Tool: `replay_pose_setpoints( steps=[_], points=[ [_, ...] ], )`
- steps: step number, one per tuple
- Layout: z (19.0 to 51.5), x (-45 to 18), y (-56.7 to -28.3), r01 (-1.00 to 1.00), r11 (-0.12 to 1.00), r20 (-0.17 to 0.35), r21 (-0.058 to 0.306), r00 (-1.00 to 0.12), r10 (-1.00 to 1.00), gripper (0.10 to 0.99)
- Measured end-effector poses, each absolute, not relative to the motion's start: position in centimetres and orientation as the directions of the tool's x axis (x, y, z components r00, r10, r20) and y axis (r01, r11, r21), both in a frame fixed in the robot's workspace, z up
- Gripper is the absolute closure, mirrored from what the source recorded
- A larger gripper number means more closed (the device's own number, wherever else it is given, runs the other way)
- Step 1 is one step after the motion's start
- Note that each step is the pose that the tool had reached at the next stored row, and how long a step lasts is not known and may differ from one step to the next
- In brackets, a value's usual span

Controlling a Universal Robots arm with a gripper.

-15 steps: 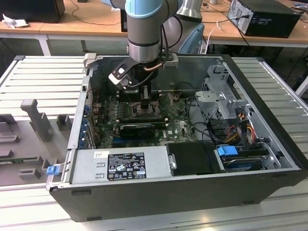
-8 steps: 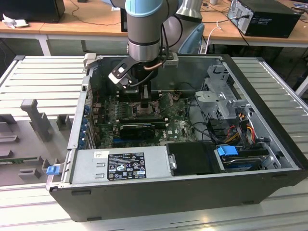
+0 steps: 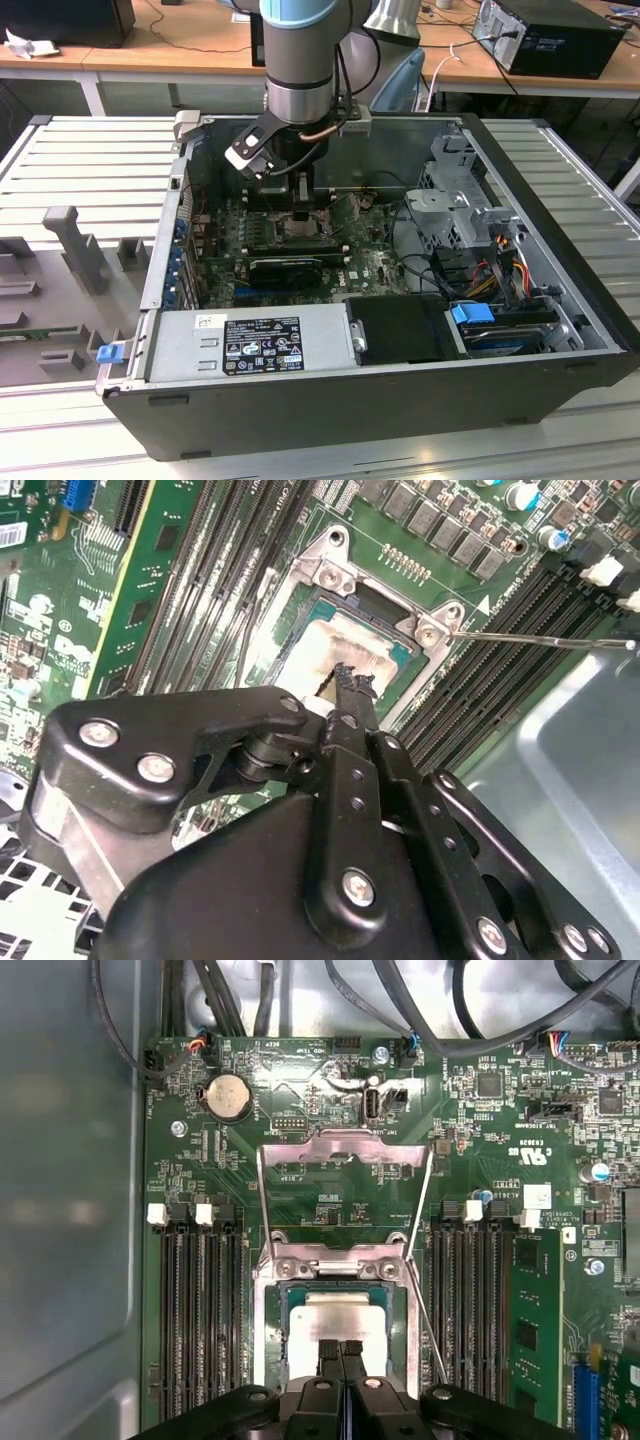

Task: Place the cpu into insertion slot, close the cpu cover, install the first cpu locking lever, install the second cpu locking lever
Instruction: 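Close the cpu cover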

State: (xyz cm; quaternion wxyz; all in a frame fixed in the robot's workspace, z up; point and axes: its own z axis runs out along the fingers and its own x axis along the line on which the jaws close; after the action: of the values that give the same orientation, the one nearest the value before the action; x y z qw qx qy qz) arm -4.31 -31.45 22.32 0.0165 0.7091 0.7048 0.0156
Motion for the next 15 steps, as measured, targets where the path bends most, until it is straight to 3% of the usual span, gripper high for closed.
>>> replay_pose_setpoints(
  steps=[15],
  points=[
    [23.4, -3.2, -31.5, 0.999, -0.007, -0.002, 0.045, 0.007, 1.0, 0.98]
  ],
)
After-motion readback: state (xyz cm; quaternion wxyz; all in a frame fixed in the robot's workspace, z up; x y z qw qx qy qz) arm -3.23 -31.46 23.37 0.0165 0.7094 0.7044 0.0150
